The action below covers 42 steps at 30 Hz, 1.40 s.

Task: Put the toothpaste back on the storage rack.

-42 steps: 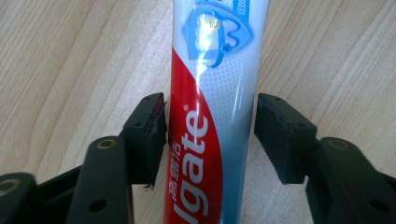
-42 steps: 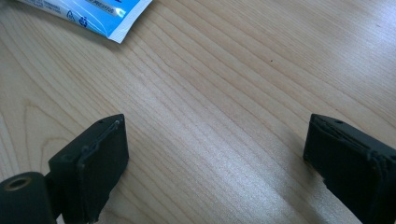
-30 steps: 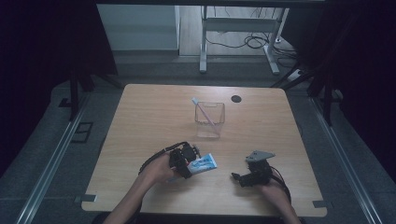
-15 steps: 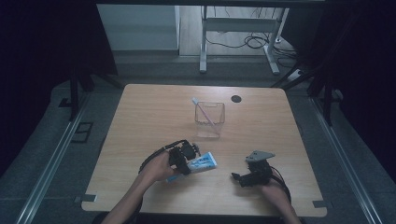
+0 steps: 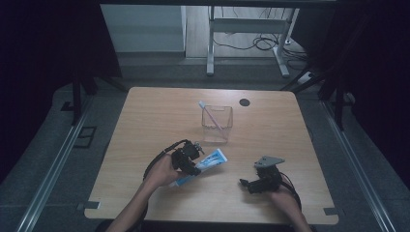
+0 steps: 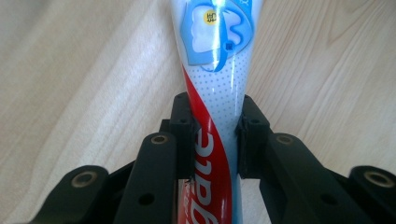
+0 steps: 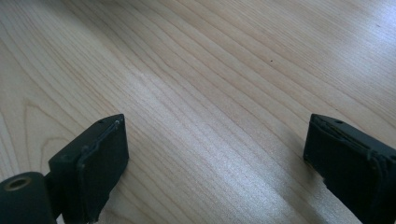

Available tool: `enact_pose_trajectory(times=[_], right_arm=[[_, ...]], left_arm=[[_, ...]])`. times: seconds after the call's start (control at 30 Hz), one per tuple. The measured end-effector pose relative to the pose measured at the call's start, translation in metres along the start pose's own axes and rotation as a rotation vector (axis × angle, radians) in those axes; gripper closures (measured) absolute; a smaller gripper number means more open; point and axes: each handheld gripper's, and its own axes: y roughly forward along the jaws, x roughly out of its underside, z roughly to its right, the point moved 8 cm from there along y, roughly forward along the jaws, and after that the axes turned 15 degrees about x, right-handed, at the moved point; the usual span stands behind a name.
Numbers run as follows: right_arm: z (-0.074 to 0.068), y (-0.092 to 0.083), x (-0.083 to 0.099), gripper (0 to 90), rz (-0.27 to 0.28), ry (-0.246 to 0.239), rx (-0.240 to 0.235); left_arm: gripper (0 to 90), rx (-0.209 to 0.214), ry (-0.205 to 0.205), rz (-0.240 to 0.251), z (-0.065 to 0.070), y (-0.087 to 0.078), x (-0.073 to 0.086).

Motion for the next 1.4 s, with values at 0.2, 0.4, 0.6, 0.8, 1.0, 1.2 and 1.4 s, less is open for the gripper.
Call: enact_pose_trajectory(times=[0.2,0.4,0.6,0.8,1.0,1.2,1.4], right_arm=[[0.000,0.000,0.000,6.2,0.004,-0.003,0.000],[0.000,0.000,0.000,6.2,0.004,-0.003,0.000],[0.000,0.000,0.000,6.2,0.003,-0.004,0.000],[0.000,0.000,0.000,6.2,0.003,-0.005,0.000],[0.000,0.000,0.000,6.2,0.004,-0.005,0.000],[0.000,0.000,0.000,6.2,0.003,-0.004,0.000],[0.000,0.000,0.000,6.2,0.004,-0.003,-0.001]], left_arm=[[72.7,0.005,0.000,0.082,0.002,-0.012,-0.008],[72.7,-0.011,-0.004,0.165,0.002,-0.023,-0.016],[72.7,-0.034,0.005,0.225,0.003,-0.034,-0.022],[72.7,-0.061,0.017,0.275,0.002,-0.042,-0.029],[72.7,-0.089,0.023,0.305,0.001,-0.049,-0.035],[72.7,-0.103,0.022,0.331,0.000,-0.054,-0.041],[72.7,-0.125,0.031,0.354,0.000,-0.059,-0.051]])
